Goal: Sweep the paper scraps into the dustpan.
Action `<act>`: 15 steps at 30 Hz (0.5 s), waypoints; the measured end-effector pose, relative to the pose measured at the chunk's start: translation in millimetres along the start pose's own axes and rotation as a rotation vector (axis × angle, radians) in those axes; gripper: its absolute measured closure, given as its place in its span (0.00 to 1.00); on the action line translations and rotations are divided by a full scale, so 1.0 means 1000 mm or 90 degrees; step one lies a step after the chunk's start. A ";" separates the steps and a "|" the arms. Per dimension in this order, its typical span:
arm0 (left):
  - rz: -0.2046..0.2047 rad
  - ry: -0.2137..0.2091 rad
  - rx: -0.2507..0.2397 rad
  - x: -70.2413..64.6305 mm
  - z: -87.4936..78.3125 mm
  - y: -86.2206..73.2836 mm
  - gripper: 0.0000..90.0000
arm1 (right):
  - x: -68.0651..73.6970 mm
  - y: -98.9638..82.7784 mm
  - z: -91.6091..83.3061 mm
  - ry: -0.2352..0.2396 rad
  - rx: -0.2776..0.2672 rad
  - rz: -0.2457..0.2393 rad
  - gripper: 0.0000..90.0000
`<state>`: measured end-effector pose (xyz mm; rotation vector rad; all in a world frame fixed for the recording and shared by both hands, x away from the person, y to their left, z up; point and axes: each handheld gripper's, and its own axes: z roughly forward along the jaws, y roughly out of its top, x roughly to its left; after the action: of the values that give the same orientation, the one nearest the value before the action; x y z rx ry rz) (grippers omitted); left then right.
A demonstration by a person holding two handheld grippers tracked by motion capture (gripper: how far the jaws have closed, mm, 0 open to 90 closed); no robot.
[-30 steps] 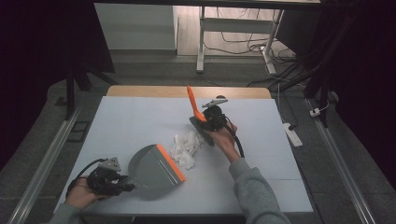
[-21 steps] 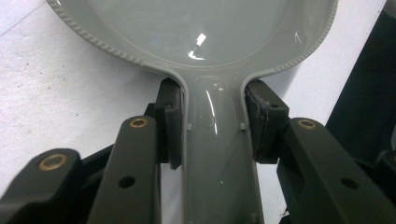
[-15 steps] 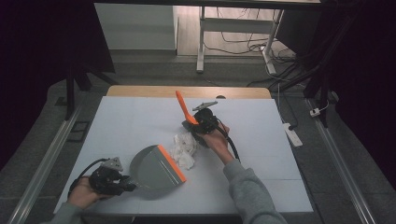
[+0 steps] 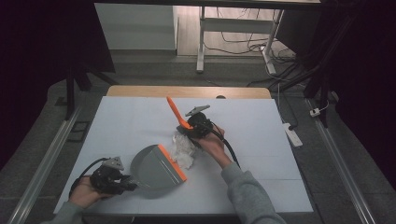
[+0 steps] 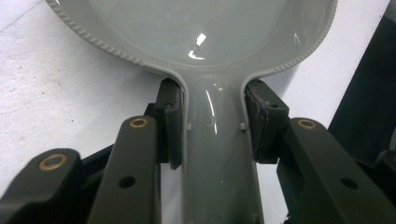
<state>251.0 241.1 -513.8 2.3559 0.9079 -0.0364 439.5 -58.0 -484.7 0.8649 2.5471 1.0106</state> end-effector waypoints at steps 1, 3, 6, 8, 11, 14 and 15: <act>0.000 -0.001 0.000 0.000 0.000 0.000 0.69 | 0.001 0.000 0.000 0.003 0.001 -0.001 0.78; -0.001 -0.001 0.000 0.000 0.000 0.000 0.69 | 0.004 0.000 0.000 0.009 0.002 -0.006 0.78; -0.001 0.000 0.001 0.000 0.000 0.000 0.69 | 0.008 0.000 -0.001 0.016 0.001 -0.011 0.78; -0.001 0.000 0.001 0.000 0.000 0.000 0.69 | 0.010 -0.001 -0.001 0.022 0.000 -0.013 0.78; -0.001 0.000 0.001 0.000 0.000 0.000 0.69 | 0.014 -0.002 -0.002 0.029 -0.001 -0.023 0.78; -0.001 0.000 0.002 0.000 0.000 0.001 0.69 | 0.017 -0.002 -0.003 0.033 -0.001 -0.030 0.78; -0.001 0.000 0.001 0.000 0.000 0.001 0.69 | 0.018 -0.002 -0.003 0.037 -0.001 -0.030 0.78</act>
<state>251.5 240.8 -513.5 2.3571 0.9100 -0.0382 423.1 -49.4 -484.4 0.7819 2.6020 1.0381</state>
